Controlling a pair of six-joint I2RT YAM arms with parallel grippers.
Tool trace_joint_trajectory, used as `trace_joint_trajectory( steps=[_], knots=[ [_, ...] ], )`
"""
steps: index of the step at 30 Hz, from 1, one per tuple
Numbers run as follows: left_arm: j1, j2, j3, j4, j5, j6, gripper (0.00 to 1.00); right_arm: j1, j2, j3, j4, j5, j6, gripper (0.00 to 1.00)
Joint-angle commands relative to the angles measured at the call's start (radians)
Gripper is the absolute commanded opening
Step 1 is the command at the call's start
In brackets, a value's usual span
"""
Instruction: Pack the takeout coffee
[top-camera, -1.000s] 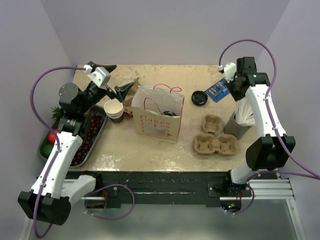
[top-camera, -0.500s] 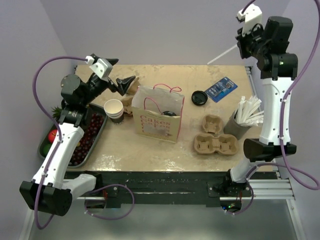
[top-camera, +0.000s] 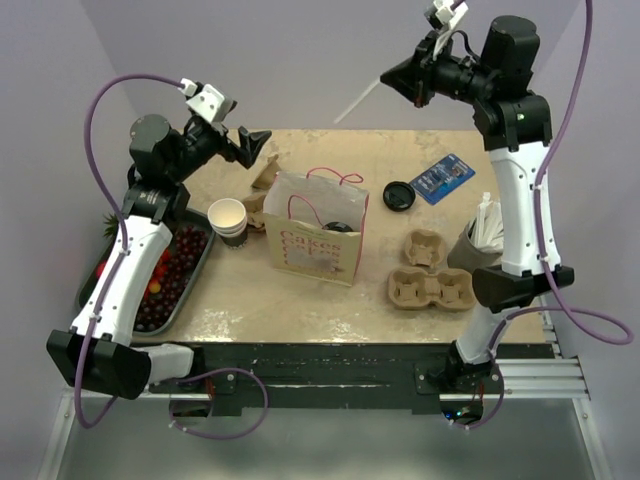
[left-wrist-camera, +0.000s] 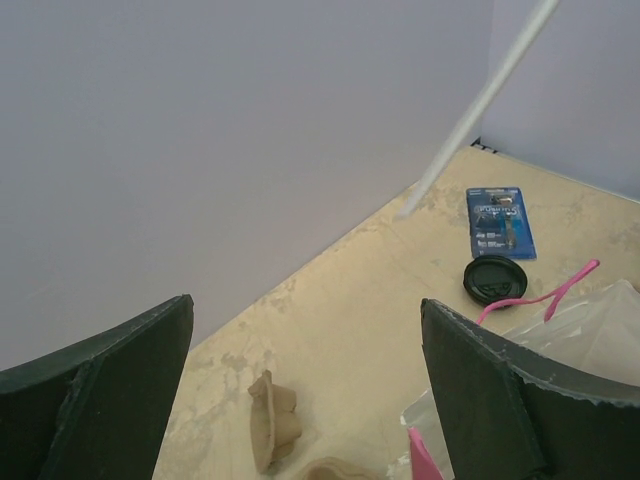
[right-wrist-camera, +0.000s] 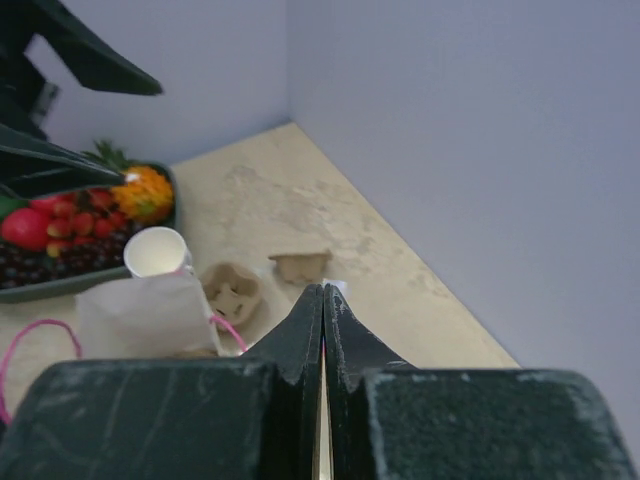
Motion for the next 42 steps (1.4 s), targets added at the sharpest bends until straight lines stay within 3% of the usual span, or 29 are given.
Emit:
trace_joint_trajectory(
  steps=[1, 7, 14, 24, 27, 28, 29, 31, 32, 34, 38, 42],
  knots=[
    [0.005, 0.027, 0.082, -0.025, -0.034, 0.01, 1.0, 0.011, -0.069, 0.03, 0.142, -0.122, 0.123, 0.0],
    [0.005, 0.035, 0.102, -0.074, -0.075, 0.052, 1.0, 0.023, -0.124, -0.108, 0.213, -0.277, 0.226, 0.0],
    [0.007, 0.032, 0.11, -0.091, -0.103, 0.097, 1.0, 0.04, -0.151, -0.202, 0.167, -0.303, 0.212, 0.0],
    [0.005, 0.023, 0.112, -0.089, -0.095, 0.108, 1.0, 0.147, -0.158, -0.241, -0.1, -0.124, -0.103, 0.0],
    [0.005, 0.023, 0.099, -0.077, -0.092, 0.103, 1.0, 0.16, -0.16, -0.269, -0.125, -0.118, -0.114, 0.01],
    [0.005, 0.027, 0.099, -0.075, -0.088, 0.103, 1.0, 0.158, -0.158, -0.277, -0.125, -0.116, -0.114, 0.1],
    [0.007, 0.029, 0.101, -0.071, -0.086, 0.102, 1.0, 0.16, -0.157, -0.277, -0.125, -0.118, -0.113, 0.32],
    [0.007, 0.036, 0.105, -0.066, -0.083, 0.095, 1.0, 0.158, -0.16, -0.283, -0.102, -0.106, -0.101, 0.65],
    [0.005, 0.039, 0.108, -0.064, -0.081, 0.091, 1.0, 0.16, -0.16, -0.284, -0.088, -0.081, -0.081, 0.99],
    [0.005, 0.046, 0.116, -0.06, -0.081, 0.088, 1.0, 0.158, -0.158, -0.275, -0.054, -0.051, -0.062, 0.99],
    [0.007, 0.052, 0.115, -0.051, -0.117, 0.072, 1.0, 0.158, -0.157, -0.272, 0.046, 0.15, 0.006, 0.99],
    [0.007, 0.056, 0.116, -0.049, -0.213, 0.059, 1.0, 0.158, -0.164, -0.321, 0.174, 0.612, 0.108, 0.99]
  ],
)
